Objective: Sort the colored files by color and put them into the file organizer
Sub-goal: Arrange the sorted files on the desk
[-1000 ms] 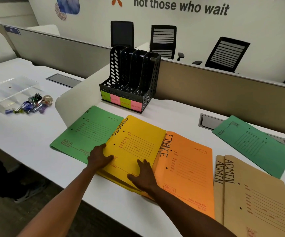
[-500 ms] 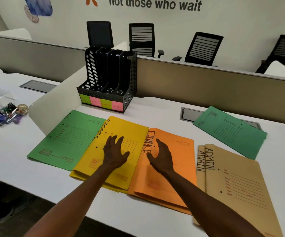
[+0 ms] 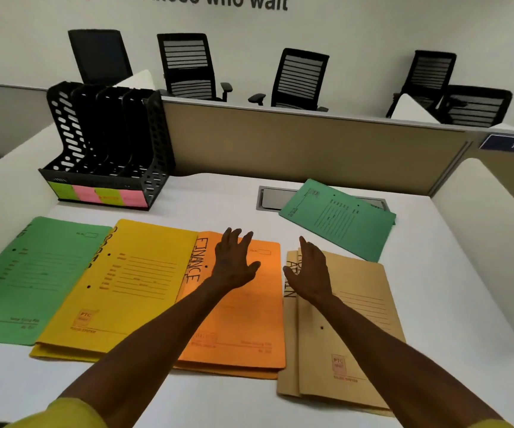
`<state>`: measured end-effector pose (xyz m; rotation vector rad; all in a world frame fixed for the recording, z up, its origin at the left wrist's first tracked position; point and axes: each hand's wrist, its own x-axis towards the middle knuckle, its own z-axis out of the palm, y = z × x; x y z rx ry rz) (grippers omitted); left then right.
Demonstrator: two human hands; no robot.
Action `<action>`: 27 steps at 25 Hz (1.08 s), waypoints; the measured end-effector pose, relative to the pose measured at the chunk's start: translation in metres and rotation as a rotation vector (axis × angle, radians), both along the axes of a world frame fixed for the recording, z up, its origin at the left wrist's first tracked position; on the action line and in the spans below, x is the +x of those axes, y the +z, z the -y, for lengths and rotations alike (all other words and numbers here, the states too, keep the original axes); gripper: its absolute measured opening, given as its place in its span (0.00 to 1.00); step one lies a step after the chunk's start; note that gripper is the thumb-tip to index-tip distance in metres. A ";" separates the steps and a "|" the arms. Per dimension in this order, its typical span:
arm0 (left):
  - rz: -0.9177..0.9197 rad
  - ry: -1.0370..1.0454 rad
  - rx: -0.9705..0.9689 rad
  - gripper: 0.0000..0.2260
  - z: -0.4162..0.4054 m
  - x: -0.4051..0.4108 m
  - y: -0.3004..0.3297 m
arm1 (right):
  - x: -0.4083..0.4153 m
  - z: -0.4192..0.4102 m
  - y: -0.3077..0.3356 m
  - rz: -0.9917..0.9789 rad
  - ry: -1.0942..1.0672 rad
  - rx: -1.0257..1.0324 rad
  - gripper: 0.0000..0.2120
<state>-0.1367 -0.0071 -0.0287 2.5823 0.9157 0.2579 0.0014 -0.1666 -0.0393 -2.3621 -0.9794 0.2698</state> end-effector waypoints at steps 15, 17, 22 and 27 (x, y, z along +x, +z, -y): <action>-0.212 -0.238 0.048 0.37 0.062 0.182 -0.009 | 0.165 0.085 -0.020 -0.048 -0.207 -0.118 0.44; -0.247 -0.260 0.048 0.36 0.065 0.206 -0.011 | 0.187 0.089 -0.025 -0.080 -0.259 -0.176 0.44; -0.321 -0.423 0.169 0.34 0.077 0.250 -0.023 | 0.219 0.090 -0.043 -0.138 -0.239 -0.352 0.44; -0.412 -0.478 0.172 0.31 0.084 0.277 -0.034 | 0.230 0.081 -0.051 -0.168 -0.241 -0.249 0.42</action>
